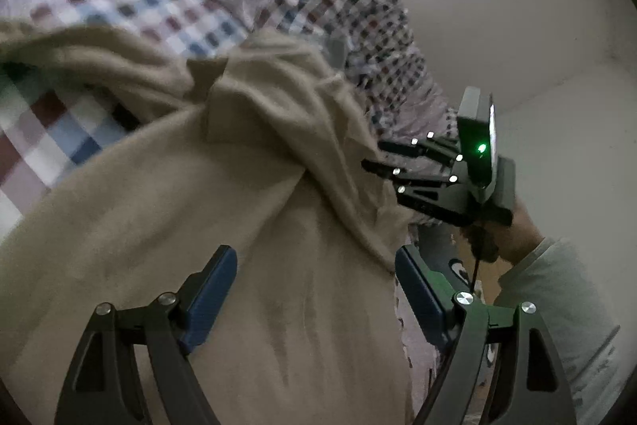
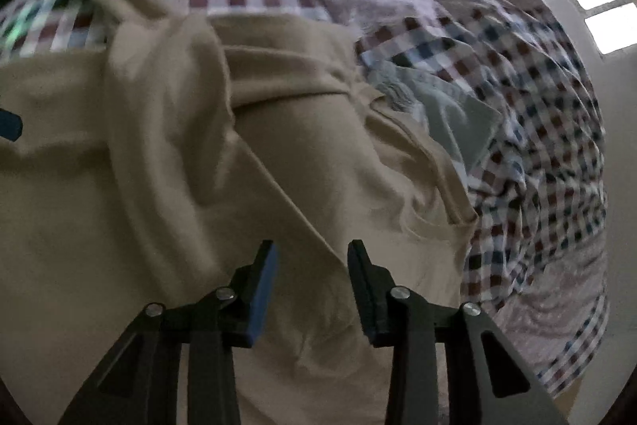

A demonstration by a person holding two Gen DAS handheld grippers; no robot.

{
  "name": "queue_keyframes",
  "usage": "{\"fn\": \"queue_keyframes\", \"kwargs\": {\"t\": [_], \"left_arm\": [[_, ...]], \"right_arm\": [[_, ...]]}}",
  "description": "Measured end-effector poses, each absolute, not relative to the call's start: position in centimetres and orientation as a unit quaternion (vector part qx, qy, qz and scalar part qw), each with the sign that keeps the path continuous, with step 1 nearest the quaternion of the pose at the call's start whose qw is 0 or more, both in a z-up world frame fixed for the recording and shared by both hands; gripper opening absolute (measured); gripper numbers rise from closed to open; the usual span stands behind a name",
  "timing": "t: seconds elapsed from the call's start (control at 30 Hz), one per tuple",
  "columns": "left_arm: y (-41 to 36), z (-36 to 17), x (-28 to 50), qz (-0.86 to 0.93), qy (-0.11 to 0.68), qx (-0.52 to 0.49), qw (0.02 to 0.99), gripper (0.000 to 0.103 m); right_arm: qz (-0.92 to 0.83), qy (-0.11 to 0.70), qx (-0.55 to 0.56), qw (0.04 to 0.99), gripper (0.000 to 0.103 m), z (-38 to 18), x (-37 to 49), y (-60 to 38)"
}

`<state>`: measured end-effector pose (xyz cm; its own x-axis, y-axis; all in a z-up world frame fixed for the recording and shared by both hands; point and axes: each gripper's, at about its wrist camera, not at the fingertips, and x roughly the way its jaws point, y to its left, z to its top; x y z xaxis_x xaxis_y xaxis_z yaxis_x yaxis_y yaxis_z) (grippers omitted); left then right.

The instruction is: Fold clothes

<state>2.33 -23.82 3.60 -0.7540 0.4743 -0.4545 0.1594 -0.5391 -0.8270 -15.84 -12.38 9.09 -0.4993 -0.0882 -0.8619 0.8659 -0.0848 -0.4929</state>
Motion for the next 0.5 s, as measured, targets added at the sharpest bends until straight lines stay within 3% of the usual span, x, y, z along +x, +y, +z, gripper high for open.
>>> {"fn": "queue_keyframes", "kwargs": {"t": [0.1, 0.17, 0.27, 0.5], "left_arm": [[-23.5, 2.9, 1.7, 0.802, -0.473, -0.352, 0.096, 0.085], [-23.2, 3.0, 1.7, 0.806, -0.463, -0.356, 0.095, 0.085], [-23.3, 3.3, 1.9, 0.809, -0.46, -0.354, 0.095, 0.085], [-24.6, 2.6, 2.2, 0.799, -0.483, -0.346, 0.087, 0.085]], "right_arm": [[-0.634, 0.592, 0.341, 0.362, 0.021, 8.1, -15.7, -13.1], [-0.637, 0.595, 0.337, 0.356, 0.005, 8.1, -15.7, -13.1], [-0.654, 0.581, 0.331, 0.354, 0.0, 9.1, -15.9, -12.7], [-0.701, 0.557, 0.311, 0.32, 0.0, 10.9, -17.3, -12.3]]}}
